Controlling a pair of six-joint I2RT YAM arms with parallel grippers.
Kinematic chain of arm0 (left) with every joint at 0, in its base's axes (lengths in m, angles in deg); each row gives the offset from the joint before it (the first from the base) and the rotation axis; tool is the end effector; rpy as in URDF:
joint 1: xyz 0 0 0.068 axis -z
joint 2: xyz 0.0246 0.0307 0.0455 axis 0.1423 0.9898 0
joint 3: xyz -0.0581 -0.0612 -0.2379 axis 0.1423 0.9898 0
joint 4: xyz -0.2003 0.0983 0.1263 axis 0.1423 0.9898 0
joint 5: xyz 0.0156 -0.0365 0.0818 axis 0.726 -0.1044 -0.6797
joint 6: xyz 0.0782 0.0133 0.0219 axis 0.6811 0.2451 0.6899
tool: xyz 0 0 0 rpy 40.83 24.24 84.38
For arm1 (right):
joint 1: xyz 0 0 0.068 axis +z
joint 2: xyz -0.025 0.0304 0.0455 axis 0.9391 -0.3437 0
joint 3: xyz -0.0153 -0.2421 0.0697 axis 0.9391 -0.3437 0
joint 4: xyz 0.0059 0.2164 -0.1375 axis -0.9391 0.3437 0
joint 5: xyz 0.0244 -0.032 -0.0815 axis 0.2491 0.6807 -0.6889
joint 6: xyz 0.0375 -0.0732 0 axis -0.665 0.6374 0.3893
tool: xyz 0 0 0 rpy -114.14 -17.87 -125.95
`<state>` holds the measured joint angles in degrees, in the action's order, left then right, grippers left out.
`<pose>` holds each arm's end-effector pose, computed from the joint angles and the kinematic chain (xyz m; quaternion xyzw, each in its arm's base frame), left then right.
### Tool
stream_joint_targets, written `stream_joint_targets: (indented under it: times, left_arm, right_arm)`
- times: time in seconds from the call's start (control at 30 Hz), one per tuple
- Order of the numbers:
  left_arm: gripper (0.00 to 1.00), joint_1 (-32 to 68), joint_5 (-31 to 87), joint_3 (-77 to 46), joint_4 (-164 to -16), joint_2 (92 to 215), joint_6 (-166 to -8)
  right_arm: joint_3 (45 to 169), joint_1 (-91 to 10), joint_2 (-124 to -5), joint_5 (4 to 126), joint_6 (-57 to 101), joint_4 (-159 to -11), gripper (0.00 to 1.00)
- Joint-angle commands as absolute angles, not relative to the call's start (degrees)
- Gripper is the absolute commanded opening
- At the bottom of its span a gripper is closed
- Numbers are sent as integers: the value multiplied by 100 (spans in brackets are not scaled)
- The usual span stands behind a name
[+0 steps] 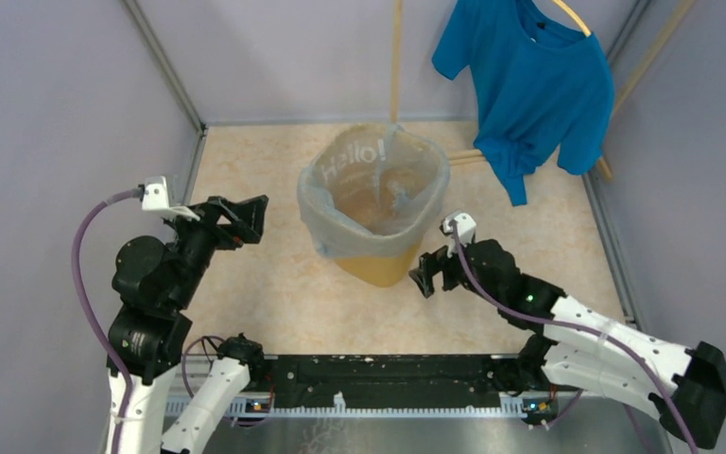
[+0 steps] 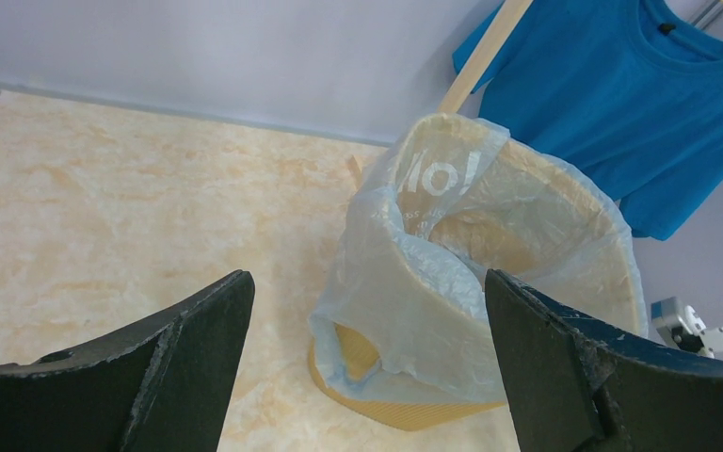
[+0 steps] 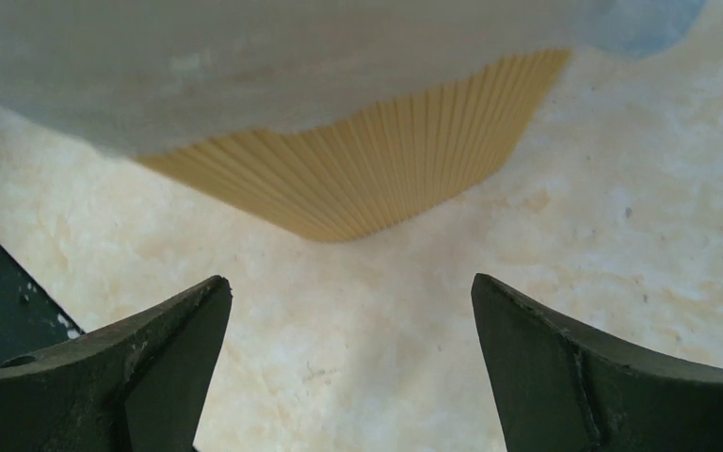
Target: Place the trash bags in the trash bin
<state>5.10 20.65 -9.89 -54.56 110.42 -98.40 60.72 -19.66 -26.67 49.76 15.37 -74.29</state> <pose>0.1191 -0.0292 0.4309 -0.0533 0.6976 -0.2261 0.6778 0.1491 0.1642 0.2194 -0.2305 0.8111 0.2340 0.4840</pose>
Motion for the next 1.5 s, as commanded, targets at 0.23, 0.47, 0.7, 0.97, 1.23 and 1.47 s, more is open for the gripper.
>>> stream_joint_targets:
  times: [0.23, 0.47, 0.7, 0.97, 1.23, 1.47]
  left_arm:
    - [98, 527, 2076, -702, -5603, 10883, -9745]
    - [99, 527, 2078, -579, -5629, 10835, -9602]
    - [98, 535, 1655, -667, -5510, 10683, -9356]
    - [99, 607, 1440, -588, -5371, 10520, -9180]
    - [99, 810, 1171, -486, -5383, 10420, -8990]
    - [99, 812, 1500, -279, -5502, 10408, -9234]
  right_arm:
    - [6308, -1910, -4581, 4392, 1200, -10865, 99]
    - [6982, -1818, -5733, 3970, 1033, -11248, 99]
    - [7954, -1761, -7040, 3269, 644, -11688, 99]
    - [9347, -1629, -8554, 2281, 291, -11954, 99]
    - [9813, -1231, -9115, 3758, 1493, -12208, 99]
    - [9559, -1287, -8630, 3615, 1796, -11931, 99]
